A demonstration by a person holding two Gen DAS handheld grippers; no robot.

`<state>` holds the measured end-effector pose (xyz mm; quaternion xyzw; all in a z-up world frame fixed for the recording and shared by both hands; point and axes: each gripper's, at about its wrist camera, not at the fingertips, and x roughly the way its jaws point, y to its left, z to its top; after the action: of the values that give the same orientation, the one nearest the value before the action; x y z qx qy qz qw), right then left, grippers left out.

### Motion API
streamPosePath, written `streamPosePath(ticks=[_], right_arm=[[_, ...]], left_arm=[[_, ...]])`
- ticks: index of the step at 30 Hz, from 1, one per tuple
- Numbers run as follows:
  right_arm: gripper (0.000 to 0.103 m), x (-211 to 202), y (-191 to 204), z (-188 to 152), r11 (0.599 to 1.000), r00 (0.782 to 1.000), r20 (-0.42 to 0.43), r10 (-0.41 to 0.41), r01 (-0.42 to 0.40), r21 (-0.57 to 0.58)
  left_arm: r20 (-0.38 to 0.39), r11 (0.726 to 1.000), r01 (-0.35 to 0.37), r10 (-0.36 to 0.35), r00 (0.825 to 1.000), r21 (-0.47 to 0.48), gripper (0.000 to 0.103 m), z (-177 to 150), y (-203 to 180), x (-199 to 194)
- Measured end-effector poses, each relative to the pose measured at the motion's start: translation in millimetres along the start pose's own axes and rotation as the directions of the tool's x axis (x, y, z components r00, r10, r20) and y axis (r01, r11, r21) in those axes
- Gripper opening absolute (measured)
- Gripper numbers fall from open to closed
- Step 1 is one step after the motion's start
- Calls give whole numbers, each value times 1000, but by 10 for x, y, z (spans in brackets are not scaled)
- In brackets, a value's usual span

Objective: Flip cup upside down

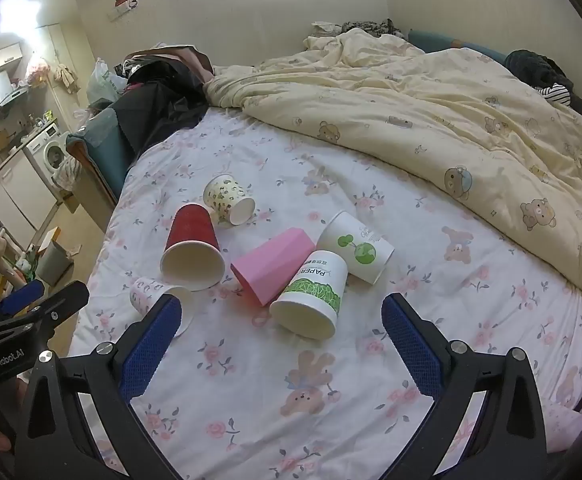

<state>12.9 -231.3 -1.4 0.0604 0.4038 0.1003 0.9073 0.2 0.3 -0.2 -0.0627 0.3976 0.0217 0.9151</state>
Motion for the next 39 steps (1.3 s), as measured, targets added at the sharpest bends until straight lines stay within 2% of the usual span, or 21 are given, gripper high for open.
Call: streamPosePath(ticks=[13,15,39], right_arm=[[102,2,-2,-5,1000,1000,-4,4,-4,3],[102,0,-3,-4,1000,1000,-3,2,-2,3],[103,18,-18,-7,1000,1000,-6,2,-2,6]], left_arm=[[5,1000,7,-7,1000,-2,103,28,92,79],[11,1000,-6,6,1000,7,103,2,1,-1],[18,1000,1,-1,1000,8,103,11,-35,-29]])
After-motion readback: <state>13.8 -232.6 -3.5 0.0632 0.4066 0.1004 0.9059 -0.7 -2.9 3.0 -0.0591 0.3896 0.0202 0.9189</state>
